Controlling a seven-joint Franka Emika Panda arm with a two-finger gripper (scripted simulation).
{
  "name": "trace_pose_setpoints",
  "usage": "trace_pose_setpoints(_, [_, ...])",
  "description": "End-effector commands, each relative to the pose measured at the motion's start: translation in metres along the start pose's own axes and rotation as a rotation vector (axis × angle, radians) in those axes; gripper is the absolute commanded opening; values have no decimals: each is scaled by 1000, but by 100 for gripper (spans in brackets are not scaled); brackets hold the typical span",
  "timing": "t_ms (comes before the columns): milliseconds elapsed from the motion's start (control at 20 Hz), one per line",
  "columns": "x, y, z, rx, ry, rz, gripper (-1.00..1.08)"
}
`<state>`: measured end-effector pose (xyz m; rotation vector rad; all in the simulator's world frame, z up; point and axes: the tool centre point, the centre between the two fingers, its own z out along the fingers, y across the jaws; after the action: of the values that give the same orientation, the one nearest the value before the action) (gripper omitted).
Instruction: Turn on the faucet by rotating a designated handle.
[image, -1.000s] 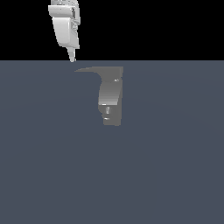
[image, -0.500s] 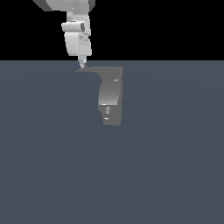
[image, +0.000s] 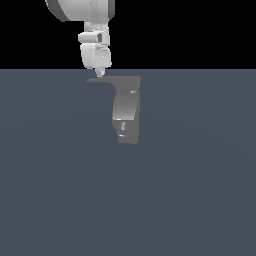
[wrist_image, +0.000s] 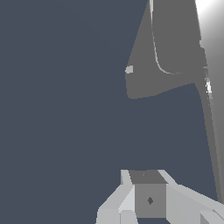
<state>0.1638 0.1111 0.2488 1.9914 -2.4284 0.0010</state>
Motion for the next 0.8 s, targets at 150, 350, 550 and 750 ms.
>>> trace_pose_setpoints(150, [1, -2, 1, 0, -1, 8, -100])
trace_pose_setpoints(350, [1, 2, 1, 0, 0, 8, -100])
trace_pose_setpoints(550, [0, 10, 1, 0, 0, 8, -100])
trace_pose_setpoints(750, [0, 19, 1, 0, 0, 8, -100])
